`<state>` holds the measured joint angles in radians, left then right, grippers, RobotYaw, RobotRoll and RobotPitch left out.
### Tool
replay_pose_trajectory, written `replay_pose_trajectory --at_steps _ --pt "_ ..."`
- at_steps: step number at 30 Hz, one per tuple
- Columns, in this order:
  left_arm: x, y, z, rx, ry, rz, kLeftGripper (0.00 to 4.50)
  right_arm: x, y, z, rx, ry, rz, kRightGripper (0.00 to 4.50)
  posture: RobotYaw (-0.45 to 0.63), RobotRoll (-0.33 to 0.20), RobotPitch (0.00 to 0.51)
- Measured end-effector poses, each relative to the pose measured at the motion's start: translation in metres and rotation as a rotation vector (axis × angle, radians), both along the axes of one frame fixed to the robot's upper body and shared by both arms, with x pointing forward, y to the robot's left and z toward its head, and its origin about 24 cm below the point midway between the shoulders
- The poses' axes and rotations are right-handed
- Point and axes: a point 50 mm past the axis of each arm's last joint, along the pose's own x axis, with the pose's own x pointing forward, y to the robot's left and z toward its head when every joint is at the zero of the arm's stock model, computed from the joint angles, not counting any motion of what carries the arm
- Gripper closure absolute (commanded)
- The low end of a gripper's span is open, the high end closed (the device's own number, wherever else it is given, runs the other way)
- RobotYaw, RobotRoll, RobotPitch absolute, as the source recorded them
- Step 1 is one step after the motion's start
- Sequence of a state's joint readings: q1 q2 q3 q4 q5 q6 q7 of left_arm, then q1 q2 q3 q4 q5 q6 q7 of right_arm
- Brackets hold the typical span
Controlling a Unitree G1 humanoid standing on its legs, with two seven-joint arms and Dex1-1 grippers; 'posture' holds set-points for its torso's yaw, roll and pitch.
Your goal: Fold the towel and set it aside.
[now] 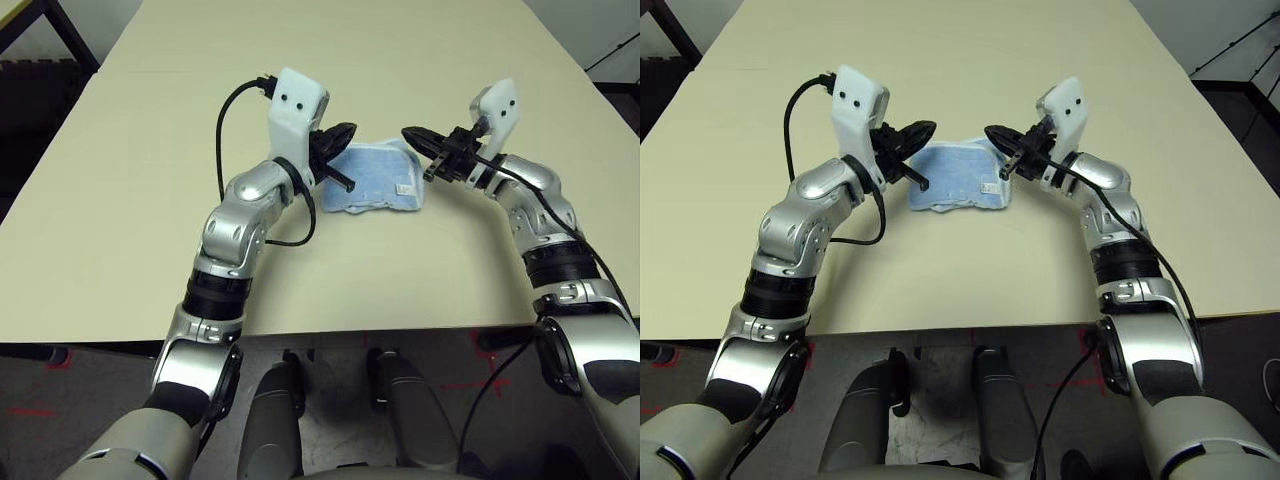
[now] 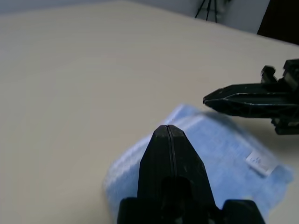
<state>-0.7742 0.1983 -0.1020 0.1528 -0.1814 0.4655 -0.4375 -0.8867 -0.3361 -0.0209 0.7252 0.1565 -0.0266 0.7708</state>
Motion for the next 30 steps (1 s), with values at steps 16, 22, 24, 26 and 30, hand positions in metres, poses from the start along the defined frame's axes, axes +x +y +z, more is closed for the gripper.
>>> replay_pose_trajectory --at_steps 16,22,24,26,30 --pt "0.023 0.004 -0.045 0.071 0.078 0.003 4.50 0.009 0.005 -0.021 -0.059 0.061 -0.062 4.48 -0.23 0.000 0.273" --pt "0.024 0.011 -0.035 0.068 0.045 0.014 4.50 0.008 0.007 -0.017 -0.041 0.044 -0.034 3.80 -0.20 0.000 0.251" --pt "0.021 0.019 -0.015 0.047 -0.016 0.035 4.50 0.006 0.007 -0.009 -0.014 0.012 -0.014 3.04 -0.18 0.000 0.242" --pt "0.013 0.027 0.009 0.021 -0.095 0.059 3.92 0.002 0.002 -0.002 0.012 -0.021 0.002 2.28 -0.18 0.000 0.239" --pt "-0.020 0.068 0.024 0.011 -0.166 0.185 2.39 -0.013 -0.024 0.002 0.012 -0.043 -0.010 0.70 -0.15 0.000 0.220"
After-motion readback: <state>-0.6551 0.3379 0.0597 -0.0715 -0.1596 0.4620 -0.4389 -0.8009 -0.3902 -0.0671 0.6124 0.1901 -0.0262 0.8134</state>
